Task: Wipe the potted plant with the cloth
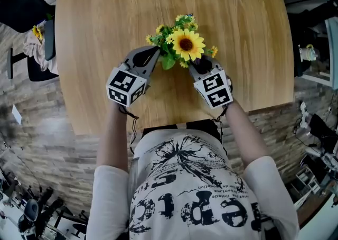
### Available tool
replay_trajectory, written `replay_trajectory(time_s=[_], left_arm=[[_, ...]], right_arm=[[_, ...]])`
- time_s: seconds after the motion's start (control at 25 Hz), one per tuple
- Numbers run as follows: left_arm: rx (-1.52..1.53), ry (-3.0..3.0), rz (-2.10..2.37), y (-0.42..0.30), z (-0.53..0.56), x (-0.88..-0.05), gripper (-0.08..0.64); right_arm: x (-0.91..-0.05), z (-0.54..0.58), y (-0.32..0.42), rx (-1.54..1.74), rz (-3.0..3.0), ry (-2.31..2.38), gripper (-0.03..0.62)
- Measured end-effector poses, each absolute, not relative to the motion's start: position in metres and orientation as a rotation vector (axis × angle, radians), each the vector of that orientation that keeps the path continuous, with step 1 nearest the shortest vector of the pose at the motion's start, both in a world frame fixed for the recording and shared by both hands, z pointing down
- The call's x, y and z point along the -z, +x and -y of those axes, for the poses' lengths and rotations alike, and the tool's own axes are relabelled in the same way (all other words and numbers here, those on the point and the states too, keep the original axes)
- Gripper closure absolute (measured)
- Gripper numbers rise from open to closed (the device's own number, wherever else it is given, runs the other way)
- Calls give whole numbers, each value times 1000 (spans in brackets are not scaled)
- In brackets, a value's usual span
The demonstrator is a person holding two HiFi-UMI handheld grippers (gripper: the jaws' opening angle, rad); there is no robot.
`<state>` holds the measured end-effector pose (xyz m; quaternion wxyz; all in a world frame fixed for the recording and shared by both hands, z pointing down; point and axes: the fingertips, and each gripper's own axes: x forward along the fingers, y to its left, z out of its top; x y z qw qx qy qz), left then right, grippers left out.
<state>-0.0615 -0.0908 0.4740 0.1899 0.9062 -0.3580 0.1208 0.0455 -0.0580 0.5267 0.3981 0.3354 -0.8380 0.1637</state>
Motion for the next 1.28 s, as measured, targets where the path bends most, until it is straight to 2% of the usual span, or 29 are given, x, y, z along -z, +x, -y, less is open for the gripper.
replay_trajectory(time_s=[0.4, 0.6, 1.28], left_arm=[[-302, 2568, 992, -62, 91, -472, 558], [-282, 2553, 989, -62, 91, -473, 558], [-222, 2560, 954, -61, 90, -471, 558]], right_arm=[[-529, 26, 21, -480, 2135, 800, 518], [-526, 15, -2, -414, 2147, 719, 517], [-522, 9, -65, -780, 2232, 615, 517]])
